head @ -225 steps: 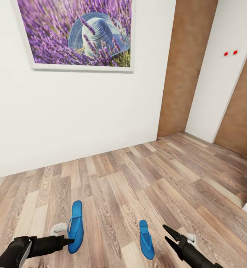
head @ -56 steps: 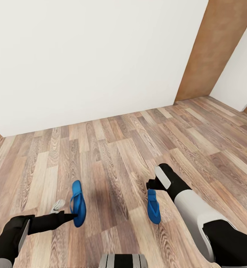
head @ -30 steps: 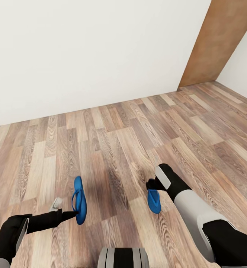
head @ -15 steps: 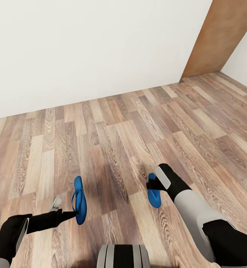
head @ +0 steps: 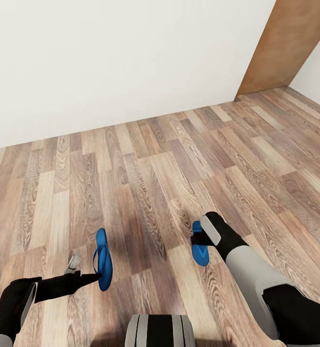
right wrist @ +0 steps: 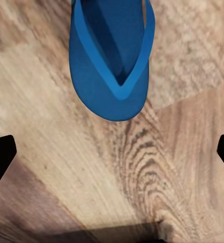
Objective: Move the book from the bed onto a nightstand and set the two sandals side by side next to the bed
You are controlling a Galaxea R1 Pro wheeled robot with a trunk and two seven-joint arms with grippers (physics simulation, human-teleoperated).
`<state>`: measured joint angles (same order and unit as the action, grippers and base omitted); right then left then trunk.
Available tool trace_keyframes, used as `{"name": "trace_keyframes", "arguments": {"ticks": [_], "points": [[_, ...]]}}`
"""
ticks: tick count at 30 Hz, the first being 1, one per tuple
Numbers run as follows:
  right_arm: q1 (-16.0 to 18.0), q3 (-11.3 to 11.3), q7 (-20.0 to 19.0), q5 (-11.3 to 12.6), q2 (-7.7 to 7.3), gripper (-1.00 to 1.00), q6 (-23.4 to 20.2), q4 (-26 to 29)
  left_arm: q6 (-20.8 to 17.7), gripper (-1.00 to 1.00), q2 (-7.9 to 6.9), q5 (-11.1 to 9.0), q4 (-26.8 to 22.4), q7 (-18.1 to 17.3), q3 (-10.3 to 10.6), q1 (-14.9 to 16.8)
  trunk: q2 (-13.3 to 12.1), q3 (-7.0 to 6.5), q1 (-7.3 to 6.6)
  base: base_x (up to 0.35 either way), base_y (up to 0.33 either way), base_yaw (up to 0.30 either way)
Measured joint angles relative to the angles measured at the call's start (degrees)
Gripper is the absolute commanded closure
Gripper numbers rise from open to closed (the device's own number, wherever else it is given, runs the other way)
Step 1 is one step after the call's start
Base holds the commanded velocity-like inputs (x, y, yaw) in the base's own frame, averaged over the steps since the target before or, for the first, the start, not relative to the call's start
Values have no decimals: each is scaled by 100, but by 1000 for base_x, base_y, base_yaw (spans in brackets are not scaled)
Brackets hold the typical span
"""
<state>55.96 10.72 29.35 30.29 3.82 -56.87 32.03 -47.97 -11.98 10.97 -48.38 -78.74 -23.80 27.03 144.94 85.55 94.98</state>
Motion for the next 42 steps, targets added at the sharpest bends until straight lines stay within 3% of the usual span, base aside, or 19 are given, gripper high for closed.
{"name": "trace_keyframes", "arguments": {"ticks": [14,22,30,42], "points": [[0,-2,-33,-60,0,-100,711,-1,1,100,7,3,17,0,0,0,0,0,0,0,0,0],[0,7,-351,-80,-3,-100,1350,-72,4,100,1,4,18,4,0,0,0,0,0,0,0,0],[0,232,-460,-269,-7,-100,1842,-448,3,100,0,1,18,3,0,0,0,0,0,0,0,0],[0,281,-600,-459,-76,-100,2027,-550,0,100,0,-3,13,-1,0,0,0,0,0,0,0,0]]}}
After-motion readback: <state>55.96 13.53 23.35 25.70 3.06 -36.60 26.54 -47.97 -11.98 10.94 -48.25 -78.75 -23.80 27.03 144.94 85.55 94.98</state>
